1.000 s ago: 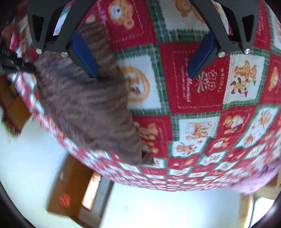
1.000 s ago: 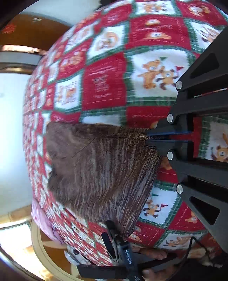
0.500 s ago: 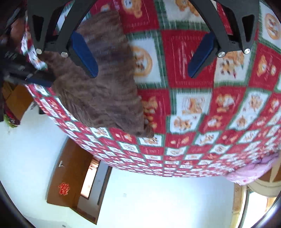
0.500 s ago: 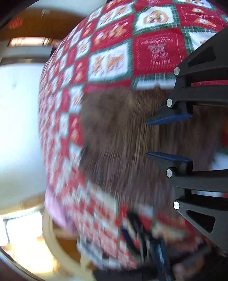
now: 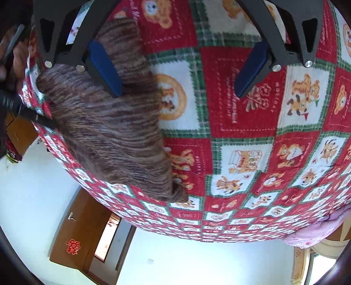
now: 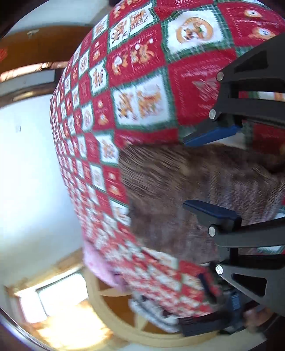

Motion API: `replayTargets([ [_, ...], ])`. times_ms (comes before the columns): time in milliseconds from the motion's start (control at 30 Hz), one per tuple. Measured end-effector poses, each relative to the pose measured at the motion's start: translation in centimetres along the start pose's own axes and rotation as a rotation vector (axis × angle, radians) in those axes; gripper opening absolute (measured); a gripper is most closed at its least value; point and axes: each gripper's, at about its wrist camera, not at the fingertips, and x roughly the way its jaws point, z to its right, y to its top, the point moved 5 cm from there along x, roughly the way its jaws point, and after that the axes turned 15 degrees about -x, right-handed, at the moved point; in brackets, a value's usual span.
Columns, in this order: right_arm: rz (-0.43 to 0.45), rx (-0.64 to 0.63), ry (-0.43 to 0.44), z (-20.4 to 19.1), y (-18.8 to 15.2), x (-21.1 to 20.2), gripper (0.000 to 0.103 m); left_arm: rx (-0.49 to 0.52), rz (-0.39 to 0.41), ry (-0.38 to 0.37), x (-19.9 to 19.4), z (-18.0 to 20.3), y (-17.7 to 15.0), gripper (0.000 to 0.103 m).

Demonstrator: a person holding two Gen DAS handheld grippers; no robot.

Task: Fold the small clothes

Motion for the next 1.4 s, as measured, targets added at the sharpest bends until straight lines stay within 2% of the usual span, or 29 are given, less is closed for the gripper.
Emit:
replayTargets([
  [67, 0.007, 0.036, 0.007, 1.4, 1.0, 0.4, 0.054, 0.008, -0.004, -0.015, -0.2, 0.9, -0.2, 0.103],
  [167, -0.033, 0.075, 0.041, 3.2, 2.1, 2.5, 0.054, 0.033, -0.015, -0.026, -0.1, 2.2, -0.4, 0.103],
  [333, -0.08, 0.124, 0.101, 5.2, 2.9, 5.9, 0.054, 0.063, -0.032, -0.006, 1.0, 3.2, -0.8, 0.103],
  [533, -0.114, 0.133, 0.146, 5.8, 3.0, 9.3, 0.054, 0.082, -0.047, 0.008, 1.7, 3.3, -1.0, 0.103],
  [667, -0.107, 0.139, 0.181, 5.7, 3.5, 10.8, 0.054, 0.105, -0.049, 0.012, 2.1, 3.5, -1.2, 0.103],
  [700, -0.109, 0.147, 0.191, 5.7, 3.7, 11.1, 0.053, 0.111, -0.049, 0.011, 2.2, 3.6, -1.3, 0.103],
  [767, -0.114, 0.146, 0.211, 5.4, 4.0, 11.6, 0.041, 0.122, -0.05, 0.008, 2.3, 3.8, -1.3, 0.103],
  [800, -0.119, 0.139, 0.23, 4.9, 4.1, 11.9, 0.039, 0.126, -0.049, 0.006, 2.4, 3.9, -1.3, 0.102],
  [900, -0.128, 0.122, 0.228, 3.9, 4.3, 12.2, 0.027, 0.157, -0.047, -0.016, 2.2, 4.5, -1.6, 0.084],
  [933, -0.126, 0.129, 0.234, 3.8, 4.4, 12.2, 0.026, 0.174, -0.045, -0.033, 2.0, 4.8, -1.8, 0.071],
  [1000, -0.123, 0.128, 0.212, 3.4, 4.4, 12.0, 0.024, 0.192, -0.032, -0.025, 1.7, 5.1, -2.0, 0.065],
  [1033, -0.119, 0.12, 0.198, 3.1, 4.4, 11.7, 0.023, 0.198, -0.025, -0.019, 1.6, 5.1, -2.0, 0.058],
  [1067, -0.109, 0.108, 0.184, 2.7, 4.6, 11.3, 0.022, 0.205, -0.017, -0.017, 1.5, 5.2, -2.0, 0.045],
  [1167, -0.07, 0.069, 0.161, 1.4, 5.2, 9.5, 0.022, 0.233, 0.003, 0.002, 0.4, 5.4, -2.1, 0.026],
  [1267, -0.035, 0.051, 0.165, 0.1, 6.2, 7.5, 0.021, 0.239, 0.011, 0.005, -1.1, 5.2, -2.0, 0.015],
  [1400, -0.011, 0.027, 0.178, -2.0, 6.8, 5.9, 0.021, 0.233, 0.038, 0.007, -3.4, 4.5, -1.6, 0.007],
])
